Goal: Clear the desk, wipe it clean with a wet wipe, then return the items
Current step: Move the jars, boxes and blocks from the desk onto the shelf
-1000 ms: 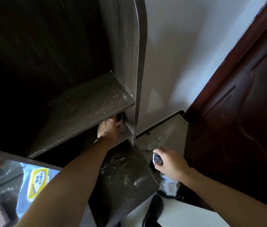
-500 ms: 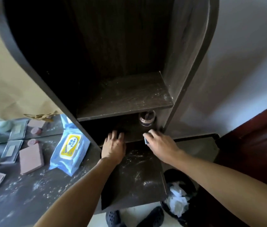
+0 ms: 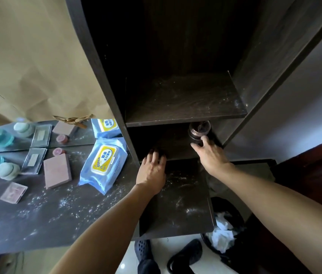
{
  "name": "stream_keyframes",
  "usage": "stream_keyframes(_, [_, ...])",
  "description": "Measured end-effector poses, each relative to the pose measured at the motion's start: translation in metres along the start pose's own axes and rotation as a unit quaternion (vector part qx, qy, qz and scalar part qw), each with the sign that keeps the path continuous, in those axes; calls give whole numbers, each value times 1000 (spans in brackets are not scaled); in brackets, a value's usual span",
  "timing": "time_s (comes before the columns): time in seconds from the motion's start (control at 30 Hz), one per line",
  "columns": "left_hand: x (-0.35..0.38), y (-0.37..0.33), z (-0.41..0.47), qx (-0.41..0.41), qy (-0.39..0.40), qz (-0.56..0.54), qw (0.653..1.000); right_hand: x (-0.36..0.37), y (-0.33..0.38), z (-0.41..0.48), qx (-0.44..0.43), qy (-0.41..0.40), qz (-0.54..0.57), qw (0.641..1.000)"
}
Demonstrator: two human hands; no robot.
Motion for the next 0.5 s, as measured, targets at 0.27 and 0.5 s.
stream_keyframes(0.27, [-21, 9, -25, 73, -7, -11, 997, -22, 13, -44, 18, -64, -7, 998])
stream_keyframes(0.5, [-32, 51, -75, 75, 4, -26, 997, -19, 85, -77, -54, -59, 12, 997])
Point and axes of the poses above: each hand's wrist, its own z-axis towards the middle knuckle, its own x-axis out of the palm, y = z × x, the point moved 6 cm from there along z, towards the middle knuckle, and after that the axes turned 8 degrees about y, right-handed, at the moved point
